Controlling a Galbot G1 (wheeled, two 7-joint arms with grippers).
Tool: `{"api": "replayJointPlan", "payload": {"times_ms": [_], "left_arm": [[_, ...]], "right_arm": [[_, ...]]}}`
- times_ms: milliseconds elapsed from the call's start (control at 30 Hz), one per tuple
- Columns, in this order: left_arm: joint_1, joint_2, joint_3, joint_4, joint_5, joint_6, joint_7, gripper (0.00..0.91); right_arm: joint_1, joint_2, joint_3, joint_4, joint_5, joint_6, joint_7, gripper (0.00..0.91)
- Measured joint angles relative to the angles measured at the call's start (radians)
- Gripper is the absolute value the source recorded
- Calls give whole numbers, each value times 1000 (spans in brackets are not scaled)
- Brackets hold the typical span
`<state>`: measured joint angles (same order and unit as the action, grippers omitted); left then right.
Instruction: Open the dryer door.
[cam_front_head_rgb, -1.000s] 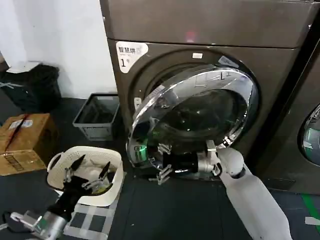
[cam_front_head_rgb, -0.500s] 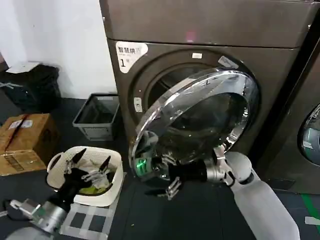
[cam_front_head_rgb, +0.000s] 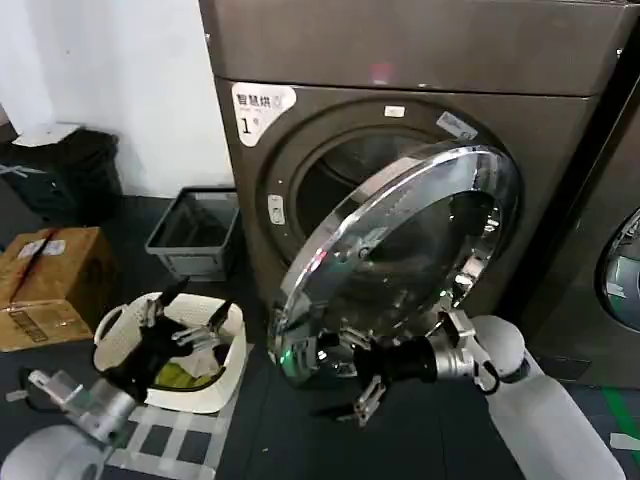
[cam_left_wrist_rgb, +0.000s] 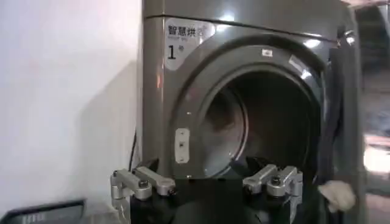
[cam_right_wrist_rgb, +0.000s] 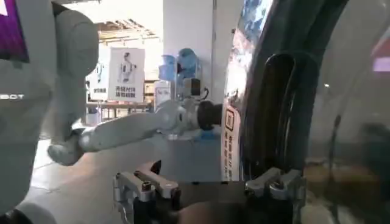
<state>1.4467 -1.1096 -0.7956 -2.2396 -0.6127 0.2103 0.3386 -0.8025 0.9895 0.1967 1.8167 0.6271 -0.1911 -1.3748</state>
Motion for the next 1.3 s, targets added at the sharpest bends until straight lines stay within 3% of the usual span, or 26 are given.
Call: {"api": "replayJointPlan", "payload": {"times_ms": [767, 1100, 1300], "left_arm": [[-200, 157, 183, 87, -136, 15, -15, 907], [-289, 203, 342, 91, -133, 36, -20, 907], [-350, 214, 444, 115, -129, 34, -18, 907]], "right_arm": [[-195, -82, 195, 128, 39, 8, 5, 907], [-285, -97, 327, 102, 45, 9, 8, 907], [-328, -100, 421, 67, 6, 19, -12, 907]]}}
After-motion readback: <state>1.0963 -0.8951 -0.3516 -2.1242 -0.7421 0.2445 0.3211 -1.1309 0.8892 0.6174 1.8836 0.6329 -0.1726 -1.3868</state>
